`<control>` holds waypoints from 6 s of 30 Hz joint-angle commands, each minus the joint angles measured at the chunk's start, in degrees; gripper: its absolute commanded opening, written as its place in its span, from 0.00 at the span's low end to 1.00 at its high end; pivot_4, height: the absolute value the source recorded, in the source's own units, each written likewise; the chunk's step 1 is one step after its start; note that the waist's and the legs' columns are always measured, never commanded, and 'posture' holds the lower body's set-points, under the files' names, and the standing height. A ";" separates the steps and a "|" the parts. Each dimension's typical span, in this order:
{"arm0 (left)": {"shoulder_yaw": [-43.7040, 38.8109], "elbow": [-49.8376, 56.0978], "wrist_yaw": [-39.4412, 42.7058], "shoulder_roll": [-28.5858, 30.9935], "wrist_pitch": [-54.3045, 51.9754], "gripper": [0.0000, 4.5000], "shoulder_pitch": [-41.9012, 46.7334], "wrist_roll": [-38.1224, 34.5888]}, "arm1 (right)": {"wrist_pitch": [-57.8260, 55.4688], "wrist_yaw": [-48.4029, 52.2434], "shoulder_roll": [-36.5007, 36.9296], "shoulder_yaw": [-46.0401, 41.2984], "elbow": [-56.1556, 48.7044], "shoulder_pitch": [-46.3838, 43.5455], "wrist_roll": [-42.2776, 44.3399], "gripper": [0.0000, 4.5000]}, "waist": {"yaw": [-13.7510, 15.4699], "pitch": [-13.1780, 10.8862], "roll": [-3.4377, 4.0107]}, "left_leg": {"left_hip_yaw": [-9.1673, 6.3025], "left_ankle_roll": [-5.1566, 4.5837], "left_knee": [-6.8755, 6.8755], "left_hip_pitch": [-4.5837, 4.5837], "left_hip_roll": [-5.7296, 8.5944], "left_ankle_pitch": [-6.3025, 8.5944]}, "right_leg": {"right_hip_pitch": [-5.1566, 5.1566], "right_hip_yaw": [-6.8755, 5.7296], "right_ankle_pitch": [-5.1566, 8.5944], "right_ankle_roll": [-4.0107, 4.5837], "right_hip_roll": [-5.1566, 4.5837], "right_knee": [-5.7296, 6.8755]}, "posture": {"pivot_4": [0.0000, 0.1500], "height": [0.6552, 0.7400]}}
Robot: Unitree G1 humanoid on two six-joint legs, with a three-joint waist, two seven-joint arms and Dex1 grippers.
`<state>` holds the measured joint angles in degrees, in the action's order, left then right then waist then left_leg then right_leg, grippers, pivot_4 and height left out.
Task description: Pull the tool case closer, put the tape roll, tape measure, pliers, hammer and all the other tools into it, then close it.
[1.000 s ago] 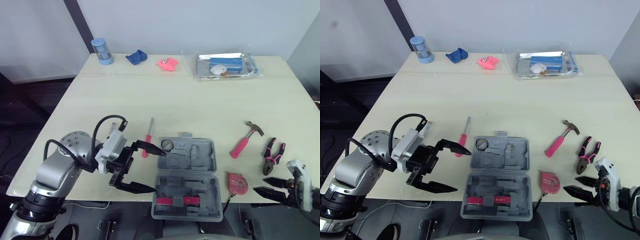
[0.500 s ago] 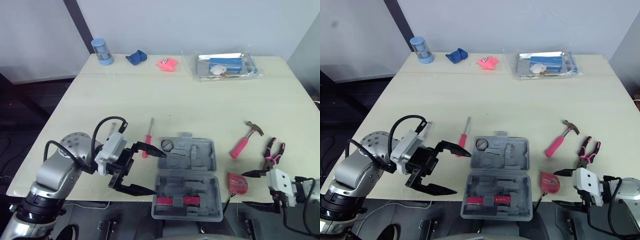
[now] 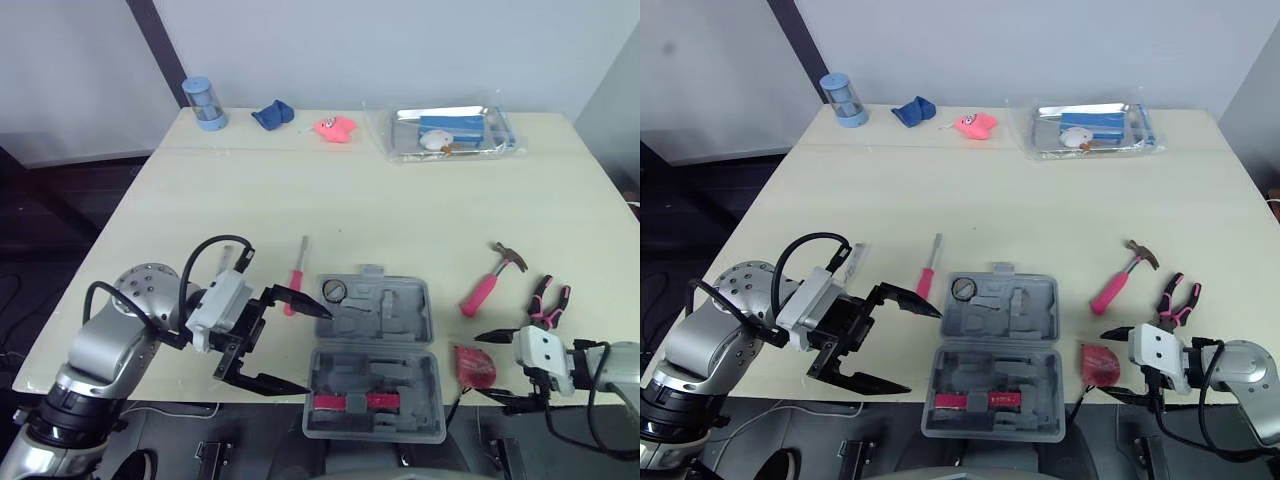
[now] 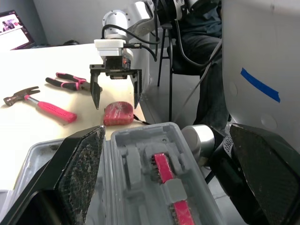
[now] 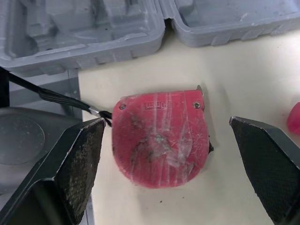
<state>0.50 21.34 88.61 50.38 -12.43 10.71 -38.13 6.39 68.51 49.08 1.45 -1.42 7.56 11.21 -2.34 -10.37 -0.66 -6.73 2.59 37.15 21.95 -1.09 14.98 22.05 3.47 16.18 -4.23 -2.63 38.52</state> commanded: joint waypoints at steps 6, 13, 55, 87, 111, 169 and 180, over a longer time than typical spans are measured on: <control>-0.56 0.54 1.87 0.84 1.40 1.00 -0.16 0.15 | 0.49 0.81 0.65 0.13 -0.64 0.85 -0.01 0.99 | -0.02 0.00 0.00 | 0.00 0.00 0.00 -0.01 0.00 0.00 | 0.00 0.00 0.00 0.00 0.00 0.01 | 1.00 1.00; -0.32 -0.13 2.05 0.59 1.97 1.00 -0.04 0.48 | 2.59 0.12 0.58 0.05 2.38 1.08 -2.08 0.99 | -0.03 0.00 0.00 | 0.00 0.00 0.00 -0.01 0.00 0.00 | 0.00 0.00 0.00 0.00 0.00 0.01 | 1.00 1.00; 0.61 -0.56 0.86 -0.30 2.16 1.00 0.42 1.19 | 18.11 2.30 -4.01 3.06 19.66 -2.86 -3.23 0.64 | -0.16 0.06 -0.09 | 0.02 0.00 0.01 -0.31 0.00 0.00 | -0.31 0.04 0.00 0.00 0.01 0.03 | 1.00 1.00; -6.19 -2.62 -8.57 -3.15 -0.78 1.00 -4.14 -0.73 | -13.91 0.33 4.94 2.60 -4.83 -18.69 0.06 0.64 | -0.18 -0.01 0.02 | 0.00 0.00 0.02 -0.26 0.00 0.00 | -0.29 0.01 0.00 0.00 0.00 0.01 | 1.00 1.00; -9.06 -10.04 -6.65 -1.33 2.69 1.00 -2.61 3.03 | -52.69 0.28 -4.72 36.19 -11.55 -50.75 -21.22 0.64 | -0.15 -0.04 0.07 | -0.09 0.01 0.02 0.22 0.01 0.00 | 0.31 -0.10 -0.01 0.02 -0.01 0.12 | 1.00 1.00; -7.29 -10.08 -8.24 -4.62 3.20 1.00 -1.12 3.66 | -7.15 -5.73 -19.03 7.43 8.18 -26.63 -0.14 0.21 | -0.25 -0.02 0.04 | -0.09 0.02 0.20 0.63 0.03 -0.02 | 0.76 -0.09 -0.02 0.03 -0.02 0.38 | 1.00 1.00; -7.45 -10.01 -8.27 -4.37 3.00 1.00 -0.88 3.68 | -0.49 -4.31 -22.52 9.90 30.64 -29.25 -3.78 0.21 | -0.28 0.01 0.04 | -0.07 0.02 0.20 0.49 0.03 -0.02 | 0.63 -0.08 -0.02 0.03 -0.01 0.38 | 1.00 1.00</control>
<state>-6.12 10.49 80.23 45.64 -9.65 9.37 -33.91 5.69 63.53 26.61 10.43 24.73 -22.70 9.06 -2.62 -10.36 -0.62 -6.78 2.62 37.34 22.43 -1.06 14.96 22.67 3.40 16.16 -4.20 -2.65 38.89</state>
